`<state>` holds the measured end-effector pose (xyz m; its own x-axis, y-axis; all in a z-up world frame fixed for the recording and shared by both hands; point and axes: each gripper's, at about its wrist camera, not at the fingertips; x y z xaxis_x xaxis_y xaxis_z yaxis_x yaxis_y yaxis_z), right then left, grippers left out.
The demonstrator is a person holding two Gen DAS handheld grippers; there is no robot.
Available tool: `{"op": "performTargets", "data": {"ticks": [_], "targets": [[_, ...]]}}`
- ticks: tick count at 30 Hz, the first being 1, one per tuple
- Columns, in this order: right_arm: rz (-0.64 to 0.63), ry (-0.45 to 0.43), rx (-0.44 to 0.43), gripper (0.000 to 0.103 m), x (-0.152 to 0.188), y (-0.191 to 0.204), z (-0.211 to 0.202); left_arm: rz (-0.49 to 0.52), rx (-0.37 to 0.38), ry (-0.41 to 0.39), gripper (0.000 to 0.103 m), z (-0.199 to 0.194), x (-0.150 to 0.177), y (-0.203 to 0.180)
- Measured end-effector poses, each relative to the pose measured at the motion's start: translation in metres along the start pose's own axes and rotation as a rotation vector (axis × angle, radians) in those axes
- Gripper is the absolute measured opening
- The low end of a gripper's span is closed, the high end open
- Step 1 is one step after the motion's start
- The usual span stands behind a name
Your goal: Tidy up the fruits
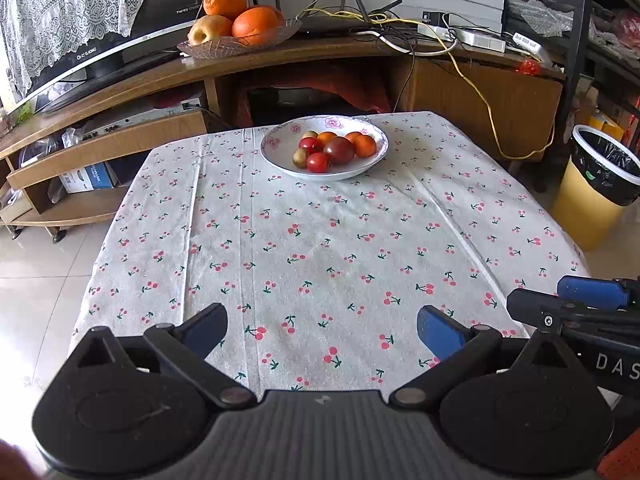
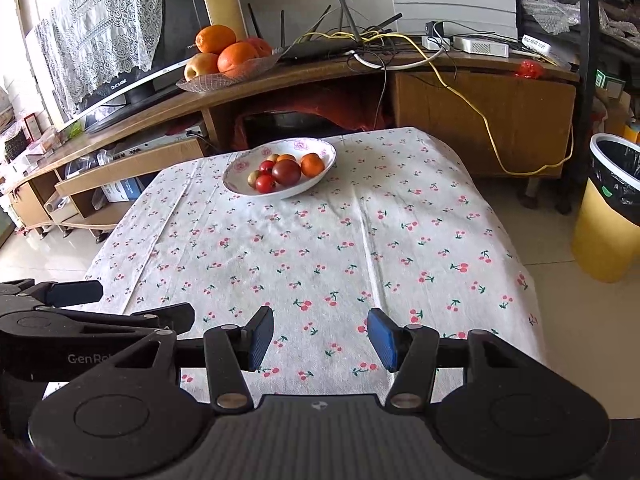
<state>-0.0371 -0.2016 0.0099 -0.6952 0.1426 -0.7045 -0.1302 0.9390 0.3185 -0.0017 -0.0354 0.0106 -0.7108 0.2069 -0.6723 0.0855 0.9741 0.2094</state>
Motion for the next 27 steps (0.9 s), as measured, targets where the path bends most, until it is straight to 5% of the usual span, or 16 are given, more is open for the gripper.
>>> {"op": "performTargets", "data": {"ticks": [27], "targets": [[-0.041,0.023,0.035,0.053,0.0065,0.0047,0.0043,-0.006,-0.027,-0.005,0.103,0.0049,0.0034,-0.0005]]}}
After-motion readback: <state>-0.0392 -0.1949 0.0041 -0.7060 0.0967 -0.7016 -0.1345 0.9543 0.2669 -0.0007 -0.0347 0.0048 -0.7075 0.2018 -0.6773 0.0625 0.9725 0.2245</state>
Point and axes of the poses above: each gripper's, at about its wrist camera, not at the fingertips, and z roughly the way its jaws point, y to its left, x to its underside, and after that the axes turned 14 degrees about -x, right-handed
